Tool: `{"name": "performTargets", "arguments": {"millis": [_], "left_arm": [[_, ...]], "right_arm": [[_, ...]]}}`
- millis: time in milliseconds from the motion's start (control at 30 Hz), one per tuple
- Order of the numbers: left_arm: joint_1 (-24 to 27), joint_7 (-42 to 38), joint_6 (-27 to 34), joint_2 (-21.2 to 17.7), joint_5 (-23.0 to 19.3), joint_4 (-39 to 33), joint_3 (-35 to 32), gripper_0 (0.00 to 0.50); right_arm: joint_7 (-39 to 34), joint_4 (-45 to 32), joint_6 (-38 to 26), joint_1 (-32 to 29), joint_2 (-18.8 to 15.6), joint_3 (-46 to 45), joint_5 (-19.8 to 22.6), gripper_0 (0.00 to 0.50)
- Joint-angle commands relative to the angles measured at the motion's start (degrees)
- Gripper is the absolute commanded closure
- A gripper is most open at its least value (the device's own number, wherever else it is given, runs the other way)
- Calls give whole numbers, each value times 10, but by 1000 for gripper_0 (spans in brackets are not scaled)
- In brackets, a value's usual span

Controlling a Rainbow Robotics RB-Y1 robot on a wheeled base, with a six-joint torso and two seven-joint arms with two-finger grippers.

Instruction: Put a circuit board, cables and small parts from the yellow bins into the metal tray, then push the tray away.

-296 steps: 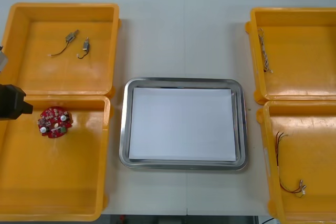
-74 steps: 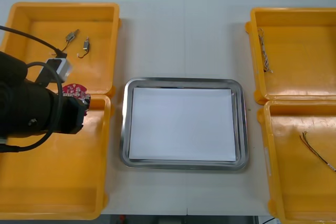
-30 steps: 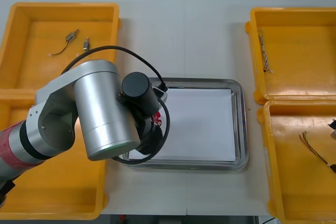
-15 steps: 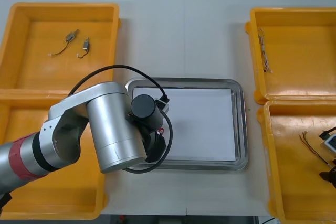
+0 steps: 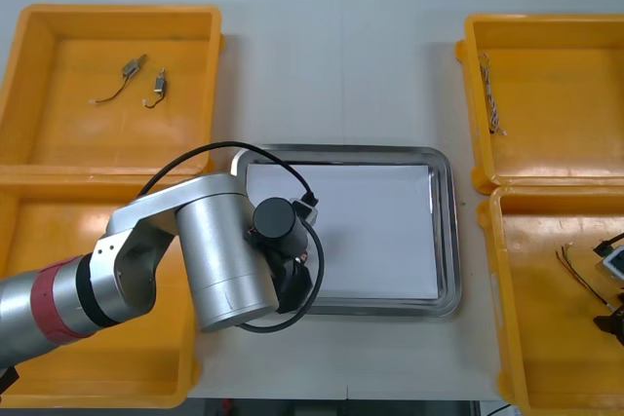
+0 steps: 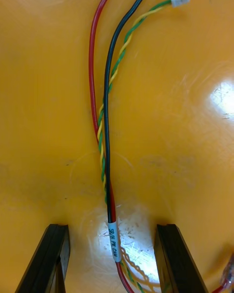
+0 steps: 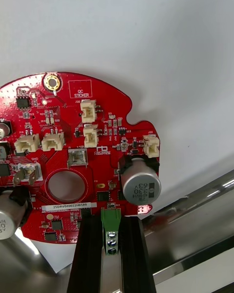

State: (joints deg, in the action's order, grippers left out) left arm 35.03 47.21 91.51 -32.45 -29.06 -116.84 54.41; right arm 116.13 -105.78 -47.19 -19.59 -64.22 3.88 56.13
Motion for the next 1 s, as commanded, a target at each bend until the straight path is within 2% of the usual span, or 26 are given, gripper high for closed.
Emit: {"name": "performTargets", "arguments": {"millis": [33, 67, 100, 133, 200, 233, 267, 300, 333, 367, 400, 433, 733, 900, 1000], "left_arm": [[-12, -64, -7, 12, 5, -8, 12, 500], [-12, -65, -7, 12, 5, -8, 11, 498], [-14, -67, -8, 12, 8, -8, 13, 470], [-15, -68, -7, 12, 13, -11, 15, 416], [-20, -70, -7, 10, 25, -17, 16, 215], [-22, -72, -7, 9, 30, -21, 17, 148], [-22, -73, -6, 8, 33, -24, 16, 118], [-21, -75, -5, 8, 34, -28, 15, 79], [-22, -76, -5, 7, 37, -30, 16, 60], [-21, -77, -5, 8, 38, -30, 15, 51], [-21, -78, -5, 8, 39, -32, 15, 46], [-21, -79, -4, 8, 40, -34, 13, 40], [-22, -84, 8, 8, 37, -64, -5, 23], [-22, -84, 66, 13, 23, -103, -41, 19], [-22, -84, 95, 12, 7, -126, -71, 18]], "right_arm": [[-2, 14, 6, 7, -19, 12, -2, 0], [-2, 14, 6, 7, -19, 12, -2, 0], [-3, 14, 6, 7, -19, 12, -2, 0], [-3, 14, 6, 6, -19, 12, -1, 0], [-4, 14, 6, 7, -19, 13, -1, 0], [-4, 13, 6, 7, -19, 15, 0, 0], [-4, 14, 6, 7, -19, 16, 1, 0], [-6, 14, 6, 7, -18, 17, 2, 53], [-6, 14, 6, 7, -19, 18, 4, 222], [-8, 14, 6, 7, -19, 19, 5, 327], [-9, 14, 6, 7, -19, 20, 6, 472], [-10, 14, 6, 7, -18, 21, 9, 500], [-9, 6, 20, 6, -19, 11, 14, 500], [-6, -12, 14, 1, -20, -31, 23, 500], [-9, -32, -18, 1, -20, -65, 28, 500]]}}
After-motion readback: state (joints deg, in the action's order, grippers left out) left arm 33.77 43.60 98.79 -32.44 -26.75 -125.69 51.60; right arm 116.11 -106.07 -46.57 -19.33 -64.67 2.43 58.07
